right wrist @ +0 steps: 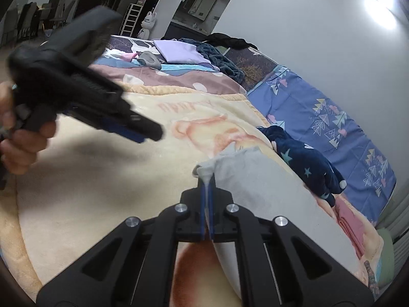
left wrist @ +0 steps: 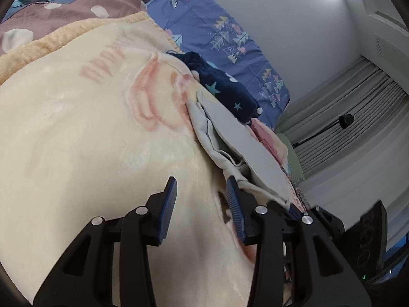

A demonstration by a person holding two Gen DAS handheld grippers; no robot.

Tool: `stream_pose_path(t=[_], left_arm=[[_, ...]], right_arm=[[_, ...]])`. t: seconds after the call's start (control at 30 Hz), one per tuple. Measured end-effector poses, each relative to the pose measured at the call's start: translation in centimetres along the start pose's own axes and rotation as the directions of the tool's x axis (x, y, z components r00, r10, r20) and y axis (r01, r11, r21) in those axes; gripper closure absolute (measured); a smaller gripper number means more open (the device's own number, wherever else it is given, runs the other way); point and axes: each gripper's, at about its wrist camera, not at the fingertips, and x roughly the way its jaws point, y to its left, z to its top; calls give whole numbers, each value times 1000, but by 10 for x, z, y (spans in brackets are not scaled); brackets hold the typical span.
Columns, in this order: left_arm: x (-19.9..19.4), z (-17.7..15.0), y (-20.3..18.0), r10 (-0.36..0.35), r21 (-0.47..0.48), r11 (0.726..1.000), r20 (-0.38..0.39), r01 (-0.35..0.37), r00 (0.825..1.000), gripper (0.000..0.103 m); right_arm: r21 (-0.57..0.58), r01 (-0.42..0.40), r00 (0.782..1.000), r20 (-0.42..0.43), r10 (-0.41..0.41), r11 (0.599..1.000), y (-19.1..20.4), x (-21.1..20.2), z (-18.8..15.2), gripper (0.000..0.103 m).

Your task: Fold small clothes

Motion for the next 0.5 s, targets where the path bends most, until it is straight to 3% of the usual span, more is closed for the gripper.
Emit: stream_pose_path(t=[0.13,0.3,0.4,0.43,0.5], left_arm=[[49,35,-5,21,-46,999,-142,-27,990,62],[109,69,-5,33,-2,999,-191,-34,981,62],[135,90,10,24,-52,998,-156,-32,988,77],[137,96,14,6,-69,997,-134,-15,991,97],[140,106,19,-11,-95,995,-95,2,995,102]], right_arm=[[6,6,1000,1,-6,1000,3,-5,0,101],[23,-3,1000,-7,3,1000,4,-5,-1,101],[14,-10,1000,-22,10,1000,12,-2,-3,101],[14,-16,999,-29,17,1000,14,-1,-4,101],[20,-39,998,-50,40,999,19,5,-6,101]])
